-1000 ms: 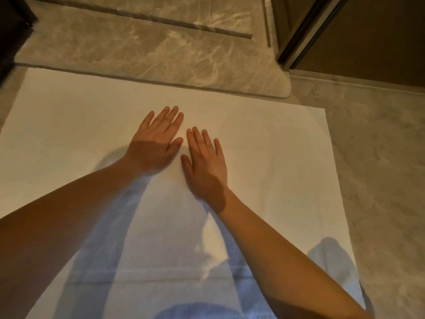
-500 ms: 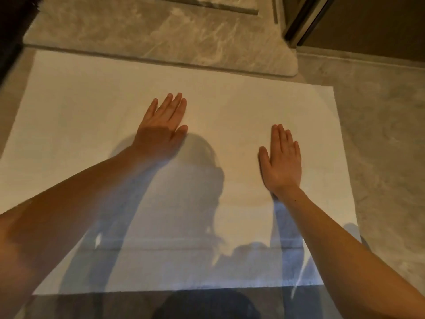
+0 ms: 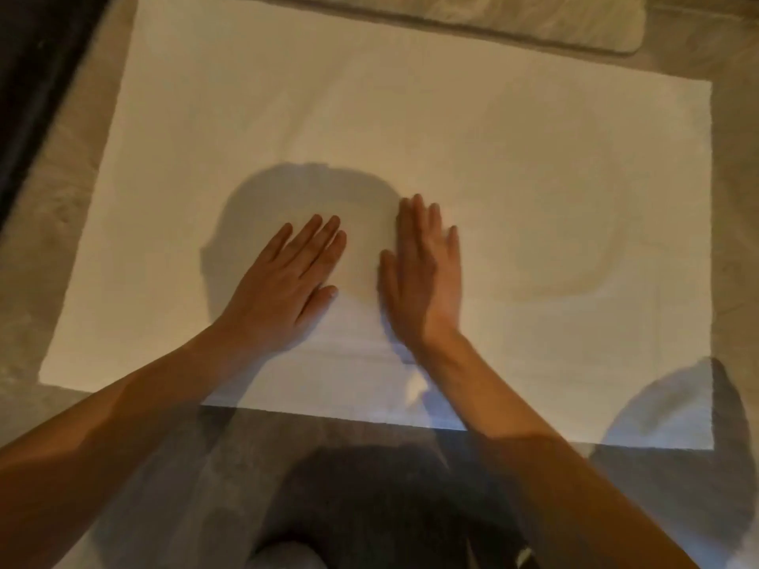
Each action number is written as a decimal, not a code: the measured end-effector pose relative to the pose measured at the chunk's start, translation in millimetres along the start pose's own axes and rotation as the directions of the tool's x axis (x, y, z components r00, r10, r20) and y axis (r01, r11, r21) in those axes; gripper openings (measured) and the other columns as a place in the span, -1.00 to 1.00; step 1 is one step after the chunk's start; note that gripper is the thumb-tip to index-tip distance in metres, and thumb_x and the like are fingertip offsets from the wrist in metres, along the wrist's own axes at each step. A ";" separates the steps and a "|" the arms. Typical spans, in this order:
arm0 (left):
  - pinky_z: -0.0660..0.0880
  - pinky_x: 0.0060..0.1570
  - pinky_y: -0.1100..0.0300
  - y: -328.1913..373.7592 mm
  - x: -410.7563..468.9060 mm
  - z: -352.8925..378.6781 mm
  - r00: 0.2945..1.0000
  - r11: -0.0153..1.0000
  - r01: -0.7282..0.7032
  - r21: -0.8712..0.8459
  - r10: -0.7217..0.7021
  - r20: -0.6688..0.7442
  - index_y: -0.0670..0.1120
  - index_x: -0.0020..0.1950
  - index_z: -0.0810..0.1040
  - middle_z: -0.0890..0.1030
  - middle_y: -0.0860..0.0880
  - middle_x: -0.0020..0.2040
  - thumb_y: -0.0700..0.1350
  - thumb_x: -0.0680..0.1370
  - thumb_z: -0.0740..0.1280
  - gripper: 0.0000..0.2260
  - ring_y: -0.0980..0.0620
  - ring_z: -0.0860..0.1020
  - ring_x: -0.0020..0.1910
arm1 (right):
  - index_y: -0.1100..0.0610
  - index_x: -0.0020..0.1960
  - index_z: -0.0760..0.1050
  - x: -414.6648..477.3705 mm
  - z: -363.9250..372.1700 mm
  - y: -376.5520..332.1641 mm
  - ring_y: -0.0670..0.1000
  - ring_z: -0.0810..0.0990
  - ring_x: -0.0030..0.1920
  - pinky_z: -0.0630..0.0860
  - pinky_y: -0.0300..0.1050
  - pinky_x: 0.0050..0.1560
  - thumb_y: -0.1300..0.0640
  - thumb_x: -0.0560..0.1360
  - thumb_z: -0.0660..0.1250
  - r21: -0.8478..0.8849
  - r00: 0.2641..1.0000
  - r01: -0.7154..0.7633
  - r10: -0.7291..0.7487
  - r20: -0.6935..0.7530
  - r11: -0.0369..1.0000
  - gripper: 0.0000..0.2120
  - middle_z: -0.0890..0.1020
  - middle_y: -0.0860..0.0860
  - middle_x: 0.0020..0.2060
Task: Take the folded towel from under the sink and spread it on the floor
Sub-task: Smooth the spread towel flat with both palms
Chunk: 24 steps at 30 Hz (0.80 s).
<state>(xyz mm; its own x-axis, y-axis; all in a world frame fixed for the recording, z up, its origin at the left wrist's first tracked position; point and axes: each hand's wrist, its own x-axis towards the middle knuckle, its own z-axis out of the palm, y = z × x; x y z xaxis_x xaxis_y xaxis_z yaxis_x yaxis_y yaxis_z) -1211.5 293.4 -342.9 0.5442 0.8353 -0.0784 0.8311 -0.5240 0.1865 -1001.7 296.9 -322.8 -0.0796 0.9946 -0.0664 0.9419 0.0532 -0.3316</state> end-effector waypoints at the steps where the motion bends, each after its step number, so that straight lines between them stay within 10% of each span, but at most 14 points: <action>1: 0.03 0.53 -0.11 -1.1 0.2 0.7 1.000 1.000 -0.010 0.004 0.010 -0.009 -0.16 0.59 0.10 0.13 -0.15 0.60 0.03 0.65 0.00 -0.46 -0.10 0.05 0.59 | 0.16 0.59 0.05 -10.6 14.2 -31.0 0.09 0.01 0.58 -0.08 0.07 0.56 -0.05 0.63 -0.05 0.018 0.997 0.066 -0.067 0.037 0.998 -0.42 0.11 0.09 0.57; 8: -0.02 0.54 -0.07 -4.4 0.3 4.2 1.000 1.000 -0.004 0.011 0.005 -0.027 -0.14 0.61 0.03 0.04 -0.12 0.62 0.06 0.66 -0.06 -0.46 -0.07 -0.01 0.60 | 0.12 0.60 -0.01 -41.0 15.2 15.4 0.08 -0.05 0.58 -0.12 0.02 0.56 -0.10 0.64 -0.02 -0.094 0.993 0.041 -0.031 0.112 0.995 -0.40 0.06 0.05 0.59; 17: 0.04 0.53 -0.12 -1.5 -0.2 0.8 1.000 1.000 0.011 -0.016 -0.011 -0.018 -0.14 0.61 0.03 0.05 -0.12 0.62 0.05 0.66 -0.04 -0.46 -0.08 0.01 0.59 | 0.13 0.61 -0.05 -69.8 -30.1 109.7 0.07 -0.08 0.58 -0.06 0.12 0.55 -0.07 0.63 -0.11 -0.093 0.926 -0.377 0.378 -0.011 0.921 -0.40 0.01 0.06 0.59; 24: 0.05 0.52 -0.14 15.5 21.2 -1.3 0.995 0.999 0.002 -0.042 -0.006 -0.101 -0.19 0.57 0.17 0.14 -0.19 0.59 -0.01 0.63 -0.01 -0.47 -0.15 0.11 0.57 | 0.15 0.58 0.10 8.2 -14.6 52.6 0.11 0.04 0.57 -0.06 0.06 0.55 0.00 0.64 0.04 -0.017 0.997 -0.071 0.071 0.011 0.997 -0.45 0.16 0.08 0.56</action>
<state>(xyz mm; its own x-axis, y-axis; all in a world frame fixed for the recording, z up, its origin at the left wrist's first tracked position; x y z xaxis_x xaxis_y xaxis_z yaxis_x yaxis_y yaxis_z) -1187.2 303.2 -340.4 0.5247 0.8511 0.0196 0.8267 -0.5149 0.2269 -948.1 309.1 -327.0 -0.0160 0.9948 -0.1001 0.9506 -0.0159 -0.3099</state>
